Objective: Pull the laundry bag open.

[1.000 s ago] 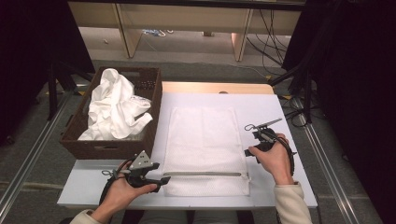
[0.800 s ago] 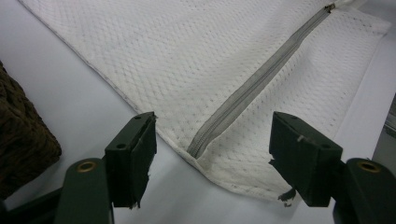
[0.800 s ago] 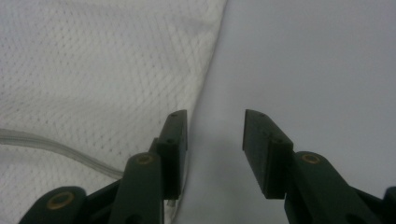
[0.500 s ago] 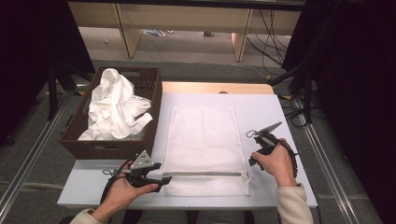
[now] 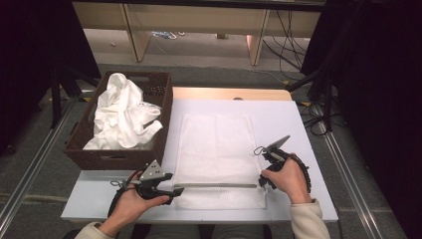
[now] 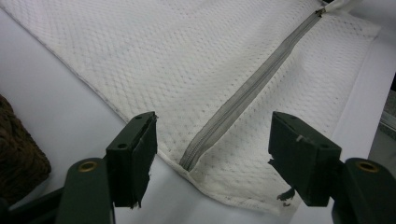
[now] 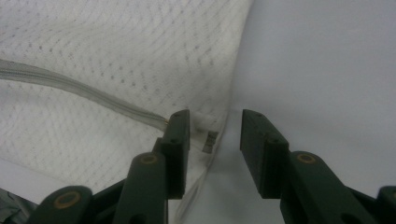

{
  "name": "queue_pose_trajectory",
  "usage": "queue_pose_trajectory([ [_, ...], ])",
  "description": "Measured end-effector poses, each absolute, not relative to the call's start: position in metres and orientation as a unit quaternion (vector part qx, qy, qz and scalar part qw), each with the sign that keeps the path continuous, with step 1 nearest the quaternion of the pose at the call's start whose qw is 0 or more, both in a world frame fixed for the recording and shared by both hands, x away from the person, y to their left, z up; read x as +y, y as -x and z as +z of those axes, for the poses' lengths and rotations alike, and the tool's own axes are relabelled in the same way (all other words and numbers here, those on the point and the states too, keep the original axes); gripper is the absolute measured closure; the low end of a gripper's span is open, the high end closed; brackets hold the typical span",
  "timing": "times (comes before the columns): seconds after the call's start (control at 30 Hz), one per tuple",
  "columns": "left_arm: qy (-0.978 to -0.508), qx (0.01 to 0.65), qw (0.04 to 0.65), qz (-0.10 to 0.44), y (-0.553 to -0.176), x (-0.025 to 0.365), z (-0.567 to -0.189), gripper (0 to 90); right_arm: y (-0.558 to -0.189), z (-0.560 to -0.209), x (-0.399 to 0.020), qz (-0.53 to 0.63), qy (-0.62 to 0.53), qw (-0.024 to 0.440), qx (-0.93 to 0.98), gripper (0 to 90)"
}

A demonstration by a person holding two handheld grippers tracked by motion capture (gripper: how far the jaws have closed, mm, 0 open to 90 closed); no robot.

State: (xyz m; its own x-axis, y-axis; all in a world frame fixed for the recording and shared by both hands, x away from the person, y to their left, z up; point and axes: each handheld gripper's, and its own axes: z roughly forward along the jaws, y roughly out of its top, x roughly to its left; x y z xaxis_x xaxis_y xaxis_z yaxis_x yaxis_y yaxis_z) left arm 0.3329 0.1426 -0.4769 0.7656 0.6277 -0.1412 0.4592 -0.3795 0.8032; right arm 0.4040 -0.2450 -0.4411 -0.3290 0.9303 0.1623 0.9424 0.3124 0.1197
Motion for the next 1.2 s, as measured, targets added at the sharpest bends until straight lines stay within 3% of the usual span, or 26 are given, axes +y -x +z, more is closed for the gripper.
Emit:
queue_pose_trajectory([
  [0.27, -0.824, 0.329, 0.451, 0.092, -0.333, 0.142, -0.477, 32.3, -0.401, -0.442, -0.232, -0.084, 0.598, 0.052, -0.795, 60.7],
  [0.43, -0.829, 0.332, 0.442, 0.083, -0.333, 0.143, -0.476, 32.3, -0.403, -0.444, -0.236, -0.093, 0.580, 0.041, -0.809, 60.4],
  [0.53, -0.829, 0.332, 0.442, 0.082, -0.333, 0.143, -0.477, 32.3, -0.404, -0.447, -0.239, -0.098, 0.591, 0.034, -0.800, 63.3],
  [0.67, -0.829, 0.332, 0.443, 0.082, -0.333, 0.143, -0.477, 32.3, -0.404, -0.445, -0.236, -0.075, 0.610, 0.057, -0.786, 65.2],
  [1.0, -0.830, 0.329, 0.443, 0.085, -0.333, 0.143, -0.476, 32.8, -0.407, -0.451, -0.233, -0.064, 0.576, 0.032, -0.814, 75.6],
  [1.2, -0.833, 0.317, 0.443, 0.094, -0.334, 0.143, -0.476, 33.0, -0.406, -0.450, -0.226, -0.048, 0.590, 0.045, -0.805, 81.6],
])
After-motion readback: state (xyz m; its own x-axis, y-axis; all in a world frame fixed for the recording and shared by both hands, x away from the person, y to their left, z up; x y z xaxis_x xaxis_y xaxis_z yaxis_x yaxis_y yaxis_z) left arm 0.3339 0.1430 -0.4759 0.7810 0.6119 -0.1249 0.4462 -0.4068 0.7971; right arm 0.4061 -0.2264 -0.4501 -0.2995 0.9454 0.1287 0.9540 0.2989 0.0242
